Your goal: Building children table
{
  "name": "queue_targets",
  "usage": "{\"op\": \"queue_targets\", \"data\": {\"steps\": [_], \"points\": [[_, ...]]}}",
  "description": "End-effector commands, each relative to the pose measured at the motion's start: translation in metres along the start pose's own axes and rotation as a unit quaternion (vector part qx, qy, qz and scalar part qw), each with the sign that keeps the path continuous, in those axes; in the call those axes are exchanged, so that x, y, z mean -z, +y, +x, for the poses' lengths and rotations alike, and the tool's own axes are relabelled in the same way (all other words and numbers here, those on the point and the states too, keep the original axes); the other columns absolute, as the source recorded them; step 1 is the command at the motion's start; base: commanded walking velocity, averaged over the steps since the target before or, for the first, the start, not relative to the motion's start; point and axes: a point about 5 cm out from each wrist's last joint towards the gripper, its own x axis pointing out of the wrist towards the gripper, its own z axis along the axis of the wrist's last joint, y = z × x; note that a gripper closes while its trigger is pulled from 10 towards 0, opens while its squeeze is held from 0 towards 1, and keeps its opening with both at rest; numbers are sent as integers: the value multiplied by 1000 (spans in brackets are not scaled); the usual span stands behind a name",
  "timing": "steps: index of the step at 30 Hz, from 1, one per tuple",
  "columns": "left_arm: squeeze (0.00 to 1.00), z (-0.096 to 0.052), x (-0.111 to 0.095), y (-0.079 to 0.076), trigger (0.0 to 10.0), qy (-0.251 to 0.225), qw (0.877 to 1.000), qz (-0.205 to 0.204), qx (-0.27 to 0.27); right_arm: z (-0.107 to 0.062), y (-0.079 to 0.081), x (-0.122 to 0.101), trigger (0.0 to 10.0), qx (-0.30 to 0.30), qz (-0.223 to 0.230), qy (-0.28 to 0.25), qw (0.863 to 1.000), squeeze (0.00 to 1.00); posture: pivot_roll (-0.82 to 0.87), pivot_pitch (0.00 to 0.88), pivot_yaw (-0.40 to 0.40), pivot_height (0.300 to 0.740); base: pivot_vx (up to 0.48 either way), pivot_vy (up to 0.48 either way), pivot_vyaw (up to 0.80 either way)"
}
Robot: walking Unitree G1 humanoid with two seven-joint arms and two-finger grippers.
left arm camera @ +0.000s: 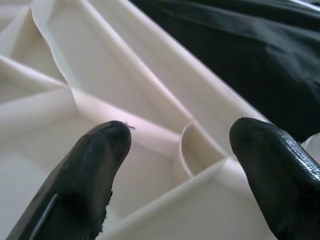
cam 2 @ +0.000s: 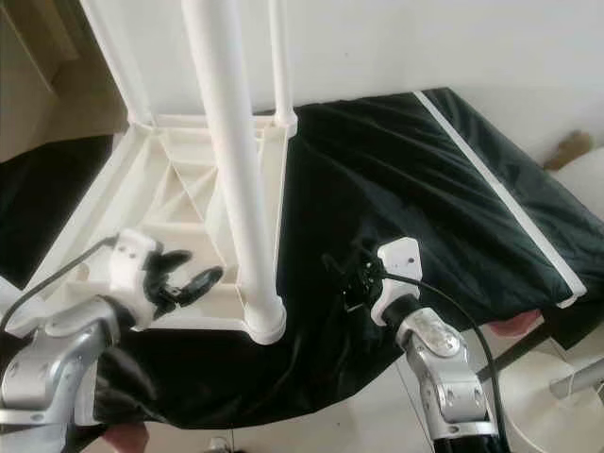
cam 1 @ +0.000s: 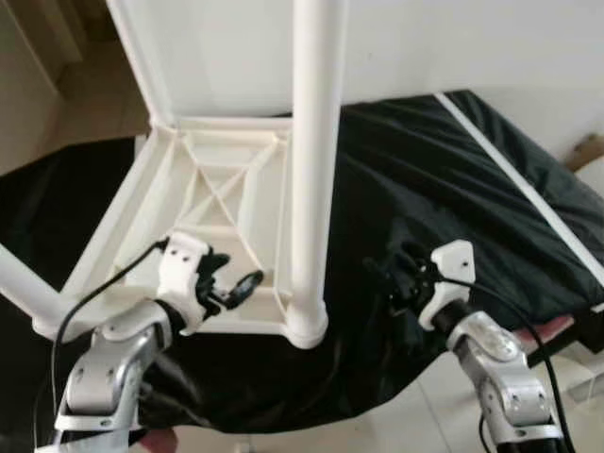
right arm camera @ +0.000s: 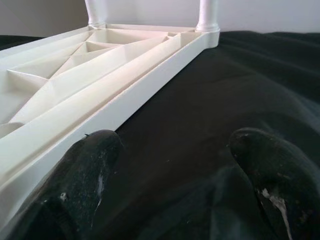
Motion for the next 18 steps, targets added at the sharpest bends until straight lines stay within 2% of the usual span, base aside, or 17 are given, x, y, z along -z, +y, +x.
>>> {"op": "queue_targets", "data": {"steps": [1,4,5,6,11,12,18], "points": [[0,-4,-5,-24,10000,-12,988,6,153,-5,1,-3,10000,-22,5,2,1000,1000,27,52,39,740,0,0,0],[0,-6,-7,-31,10000,-17,985,4,171,-8,3,-5,10000,-39,9,2,999,1000,27,52,39,740,0,0,0],[0,-7,-8,-33,10000,-20,984,1,179,-10,6,-6,10000,-62,9,3,998,1000,29,51,44,740,0,0,0],[0,-15,-9,-39,10000,-27,976,-3,214,-16,12,-8,10000,-122,4,16,992,1000,31,51,48,740,0,0,0],[0,-26,-11,-46,10000,-31,967,-3,255,-19,15,-11,10000,-172,-5,31,985,1000,36,49,54,740,0,0,0],[0,-32,-11,-47,10000,-27,963,4,268,-21,18,-12,10000,-208,-5,42,977,0,39,48,53,740,0,0,0],[0,-42,-10,-48,10000,-16,952,17,304,-19,23,-13,10000,-261,-6,53,964,0,42,45,55,740,0,0,0]]}}
